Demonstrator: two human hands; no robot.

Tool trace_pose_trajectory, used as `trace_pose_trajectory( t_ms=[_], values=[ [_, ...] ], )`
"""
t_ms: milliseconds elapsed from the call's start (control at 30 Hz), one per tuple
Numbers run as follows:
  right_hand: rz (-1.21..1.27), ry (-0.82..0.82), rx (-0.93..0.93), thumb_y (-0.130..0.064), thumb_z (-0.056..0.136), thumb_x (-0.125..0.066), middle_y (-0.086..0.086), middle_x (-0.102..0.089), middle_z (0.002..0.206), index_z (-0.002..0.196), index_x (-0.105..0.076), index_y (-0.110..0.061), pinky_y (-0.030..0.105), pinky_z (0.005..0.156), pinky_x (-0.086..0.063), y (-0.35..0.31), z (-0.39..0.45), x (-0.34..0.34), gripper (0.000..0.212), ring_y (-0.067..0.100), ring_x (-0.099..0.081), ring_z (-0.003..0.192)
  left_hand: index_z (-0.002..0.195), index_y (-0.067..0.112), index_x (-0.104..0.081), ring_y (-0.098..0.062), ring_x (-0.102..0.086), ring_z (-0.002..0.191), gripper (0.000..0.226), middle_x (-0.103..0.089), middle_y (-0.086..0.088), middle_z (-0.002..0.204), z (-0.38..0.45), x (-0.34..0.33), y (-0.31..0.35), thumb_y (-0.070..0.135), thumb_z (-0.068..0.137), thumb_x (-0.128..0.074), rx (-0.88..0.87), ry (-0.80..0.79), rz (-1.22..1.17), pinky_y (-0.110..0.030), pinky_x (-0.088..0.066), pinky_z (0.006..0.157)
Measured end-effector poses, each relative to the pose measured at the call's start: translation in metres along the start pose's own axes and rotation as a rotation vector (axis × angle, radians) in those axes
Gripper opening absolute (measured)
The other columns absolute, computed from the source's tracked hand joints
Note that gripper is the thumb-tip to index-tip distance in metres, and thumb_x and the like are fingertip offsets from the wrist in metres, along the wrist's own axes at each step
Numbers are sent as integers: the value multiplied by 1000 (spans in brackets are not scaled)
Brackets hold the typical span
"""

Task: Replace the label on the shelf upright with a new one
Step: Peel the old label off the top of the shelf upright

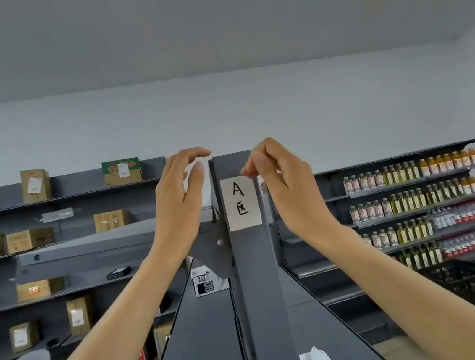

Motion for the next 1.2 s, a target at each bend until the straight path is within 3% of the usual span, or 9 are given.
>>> trace_pose_trajectory(
  t_ms=[100,233,333,567,667,800,967,1200],
  values=[
    [-171,-67,76,-13,106,-47,-4,-69,100,104,-61,-12,24,76,-49,1,3,-9,14,12,-63,96,116,16,-66,-6,-61,109,28,-67,5,117,3,-4,-7,13,104,-41,33,0,-111,-30,-49,96],
    [-372,-119,162,-9,103,-50,-5,-64,109,111,-67,-16,25,84,-46,3,5,-22,20,15,-56,105,115,13,-65,-6,-60,107,27,-67,4,112,3,-11,-14,11,104,-40,-6,-9,-157,-18,-46,93],
    [-490,-66,220,-10,101,-53,-7,-61,110,109,-67,-20,34,76,-53,0,5,-27,20,13,-53,101,115,12,-61,-5,-57,105,25,-63,1,111,4,-14,-14,9,104,-39,-44,-15,-142,-11,-40,90],
    [-725,23,326,10,84,-67,-5,-61,102,105,-67,-21,28,55,-49,-3,5,-36,37,16,-55,91,119,9,-57,-11,-59,105,27,-65,-3,113,4,-15,-17,4,103,-36,-22,-90,-190,-18,-44,90],
    [-754,34,342,12,82,-67,-4,-62,101,105,-68,-21,25,54,-43,-6,3,-36,40,17,-56,90,117,9,-56,-14,-60,103,27,-65,-1,110,4,-17,-17,2,101,-36,-15,-77,-207,-23,-46,89],
    [-780,39,357,13,81,-69,-3,-62,104,107,-68,-21,27,53,-48,-7,2,-36,43,17,-57,92,115,12,-56,-16,-62,105,27,-66,1,109,5,-18,-19,5,99,-36,-17,-58,-225,-30,-49,90],
    [-820,36,353,12,82,-69,-1,-62,107,114,-67,-21,26,55,-47,-7,0,-39,46,19,-58,94,116,11,-57,-4,-61,105,30,-66,6,109,3,-18,-17,-2,99,-36,-11,-65,-251,-12,-44,89],
    [-823,71,323,14,79,-70,-1,-61,103,105,-67,-21,26,50,-46,-8,1,-40,44,19,-57,91,114,14,-56,-6,-61,106,30,-65,5,109,4,-18,-18,-2,99,-36,-14,-67,-265,-17,-46,91]
  ],
)
Point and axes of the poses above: each hand's wrist, its own z-axis towards the middle knuckle, its own x-axis out of the back of the hand, y = z × x, the point moved 5 cm from there along z, towards the middle knuckle
